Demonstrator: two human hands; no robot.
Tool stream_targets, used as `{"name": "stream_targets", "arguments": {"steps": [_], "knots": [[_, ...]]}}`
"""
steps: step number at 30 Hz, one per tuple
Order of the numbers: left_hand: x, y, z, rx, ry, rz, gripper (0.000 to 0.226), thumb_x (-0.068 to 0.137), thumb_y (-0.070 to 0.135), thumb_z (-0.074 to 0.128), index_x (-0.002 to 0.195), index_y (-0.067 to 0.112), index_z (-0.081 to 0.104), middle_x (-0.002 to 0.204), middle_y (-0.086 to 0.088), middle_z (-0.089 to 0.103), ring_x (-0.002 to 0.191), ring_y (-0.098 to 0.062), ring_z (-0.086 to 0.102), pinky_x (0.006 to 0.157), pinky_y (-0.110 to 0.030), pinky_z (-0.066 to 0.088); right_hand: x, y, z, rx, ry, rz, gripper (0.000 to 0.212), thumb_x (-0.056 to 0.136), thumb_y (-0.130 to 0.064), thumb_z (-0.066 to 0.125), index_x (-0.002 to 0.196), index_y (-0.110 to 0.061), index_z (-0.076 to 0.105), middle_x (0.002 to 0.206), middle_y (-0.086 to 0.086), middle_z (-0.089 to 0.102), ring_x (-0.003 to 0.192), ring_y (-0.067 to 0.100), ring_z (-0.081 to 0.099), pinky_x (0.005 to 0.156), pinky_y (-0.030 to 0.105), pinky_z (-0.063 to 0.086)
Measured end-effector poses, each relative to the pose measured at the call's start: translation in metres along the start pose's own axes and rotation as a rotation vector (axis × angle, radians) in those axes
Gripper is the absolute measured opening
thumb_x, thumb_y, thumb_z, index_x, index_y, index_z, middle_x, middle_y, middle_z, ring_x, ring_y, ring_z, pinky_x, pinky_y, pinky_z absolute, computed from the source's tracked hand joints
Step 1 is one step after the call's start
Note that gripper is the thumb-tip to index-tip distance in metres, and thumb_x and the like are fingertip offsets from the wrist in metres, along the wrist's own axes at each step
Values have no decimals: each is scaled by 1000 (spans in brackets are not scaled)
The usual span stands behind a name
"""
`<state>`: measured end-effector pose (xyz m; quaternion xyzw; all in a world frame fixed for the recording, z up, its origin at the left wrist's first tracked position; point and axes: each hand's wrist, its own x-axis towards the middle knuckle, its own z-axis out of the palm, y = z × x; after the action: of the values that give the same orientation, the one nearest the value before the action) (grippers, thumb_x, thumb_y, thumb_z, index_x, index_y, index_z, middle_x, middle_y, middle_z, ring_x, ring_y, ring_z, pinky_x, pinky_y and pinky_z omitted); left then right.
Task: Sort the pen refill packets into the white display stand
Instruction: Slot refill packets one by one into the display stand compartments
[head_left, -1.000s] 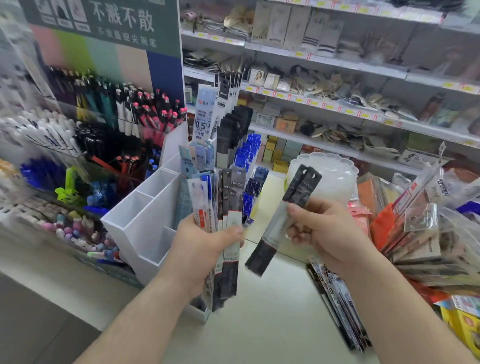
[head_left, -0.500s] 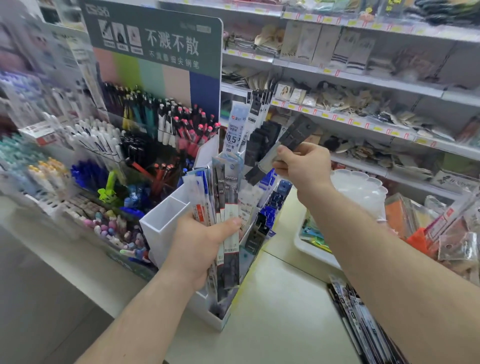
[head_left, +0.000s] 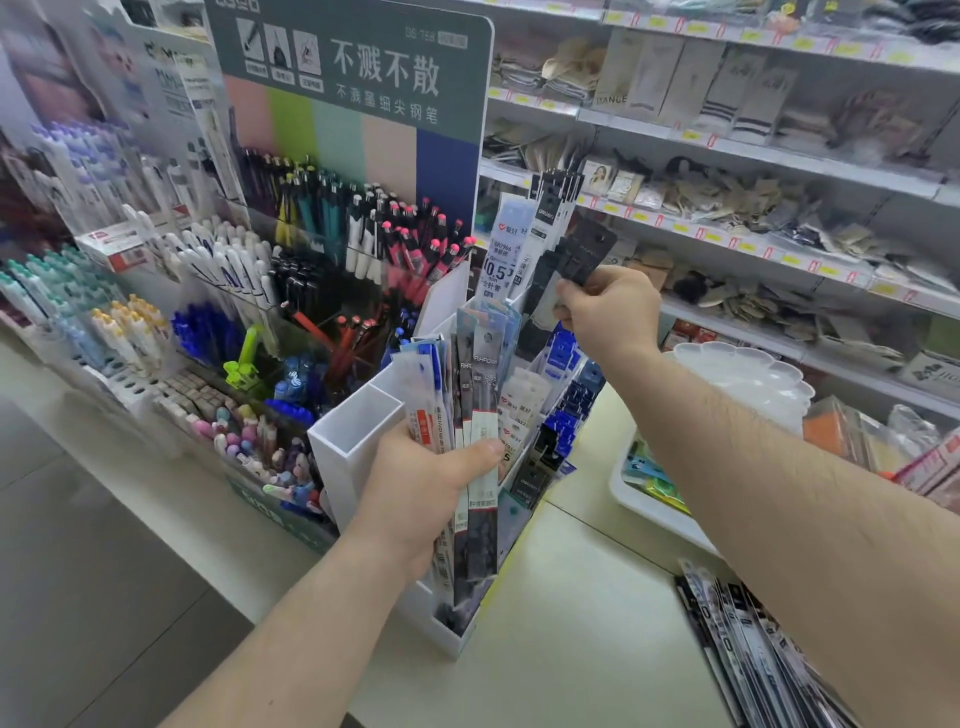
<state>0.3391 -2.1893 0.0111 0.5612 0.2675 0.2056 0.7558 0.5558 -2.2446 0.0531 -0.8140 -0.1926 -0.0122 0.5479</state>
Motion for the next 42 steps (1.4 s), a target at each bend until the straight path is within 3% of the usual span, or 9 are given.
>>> {"name": "stream_targets", "arguments": {"steps": [11,17,22,27,31,34,37,40,42], "knots": [[3,-5,0,13,-5,-12,19,83,1,72,93,17,71,82,2,76,82,-18,73,77,-40,57,15,14,31,-261,-48,26,18,90,-28,69,78,-14,69,82,7,73,83,25,71,81,41,59],[4,-4,-2,12,-4,-15,18,84,2,73,93,18,71,83,1,76,84,-20,73,78,-42,57,15,20,40,-582,-161,37,14,88,-11,64,74,-15,65,70,0,62,64,18,57,48,22,37],[3,-4,-2,20,-10,-27,20,84,3,73,98,17,71,86,0,76,89,-25,72,83,-47,57,16,26,43,-620,-156,51,9,89,-15,68,80,-15,68,71,-2,62,61,12,54,46,23,36],[-1,-6,3,-64,-70,-67,21,84,-2,70,103,6,70,87,-11,74,80,-26,72,72,-42,59,8,24,30,-538,-179,27,18,85,-36,73,87,-18,75,79,-5,69,79,16,65,63,29,53],[-8,-11,12,-142,-149,-115,17,84,-4,68,99,3,69,76,-10,71,67,-20,70,57,-28,57,-18,11,-1,-353,-105,-15,16,88,-27,69,97,-17,78,95,-4,74,90,14,66,82,34,55],[-11,-17,19,-173,-206,-148,18,82,-4,69,98,3,69,74,-9,69,64,-19,69,57,-29,57,-58,1,-26,13,-115,150,12,91,-26,68,83,-20,74,78,-6,67,70,10,58,65,29,48],[-13,-24,28,-197,-263,-175,34,69,0,78,101,4,68,80,-12,69,66,-22,67,60,-33,56,-105,0,-51,289,-262,365,24,92,-38,67,92,-14,70,71,1,59,50,11,39,46,22,31],[-14,-32,36,-195,-328,-188,36,63,-2,79,97,6,70,80,-11,69,65,-22,64,61,-31,55,-143,8,-63,181,-427,398,26,85,-39,75,89,-14,70,69,1,59,43,9,37,41,19,28],[-17,-36,40,-183,-402,-232,38,60,-4,75,96,7,71,75,-8,68,61,-17,64,55,-25,53,-157,18,-65,115,-419,382,23,84,-26,78,84,-4,70,66,4,56,43,7,37,42,18,28]]}}
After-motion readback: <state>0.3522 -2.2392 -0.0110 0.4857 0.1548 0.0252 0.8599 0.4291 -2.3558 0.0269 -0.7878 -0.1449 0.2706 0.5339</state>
